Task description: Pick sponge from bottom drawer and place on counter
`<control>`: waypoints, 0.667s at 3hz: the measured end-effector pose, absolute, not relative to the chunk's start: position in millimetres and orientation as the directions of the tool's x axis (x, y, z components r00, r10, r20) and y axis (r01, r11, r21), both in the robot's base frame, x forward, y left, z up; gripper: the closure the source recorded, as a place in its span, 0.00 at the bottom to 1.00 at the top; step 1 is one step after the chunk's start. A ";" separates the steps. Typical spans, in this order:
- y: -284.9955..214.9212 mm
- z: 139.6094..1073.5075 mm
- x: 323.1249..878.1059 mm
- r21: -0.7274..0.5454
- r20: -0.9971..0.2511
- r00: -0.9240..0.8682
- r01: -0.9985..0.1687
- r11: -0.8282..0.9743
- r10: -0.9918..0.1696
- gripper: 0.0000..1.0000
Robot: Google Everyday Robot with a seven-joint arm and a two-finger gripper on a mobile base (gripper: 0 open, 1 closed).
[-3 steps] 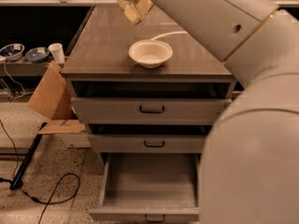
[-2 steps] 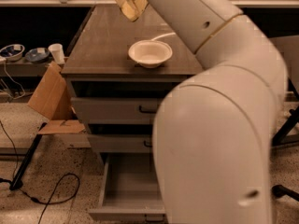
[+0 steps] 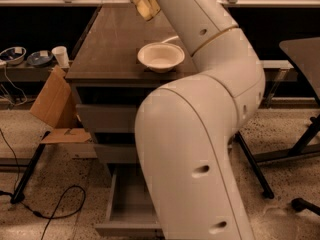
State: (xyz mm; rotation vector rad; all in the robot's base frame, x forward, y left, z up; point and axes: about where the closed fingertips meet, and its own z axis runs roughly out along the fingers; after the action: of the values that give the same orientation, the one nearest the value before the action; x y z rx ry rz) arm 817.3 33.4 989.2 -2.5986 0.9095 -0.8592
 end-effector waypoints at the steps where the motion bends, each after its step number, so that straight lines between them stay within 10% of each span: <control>1: 9.7 983.3 826.4 -0.468 0.381 0.578 -0.553 -0.689 -0.722 1.00; 2: 3.8 983.2 830.7 -0.522 0.333 0.574 -0.548 -0.654 -0.748 1.00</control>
Offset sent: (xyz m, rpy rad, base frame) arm 0.0135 -0.0425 0.0007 0.2471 0.0042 -0.0885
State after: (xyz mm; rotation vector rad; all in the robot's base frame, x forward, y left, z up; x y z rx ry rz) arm 830.7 3.8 983.2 -2.4466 1.0518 -0.7650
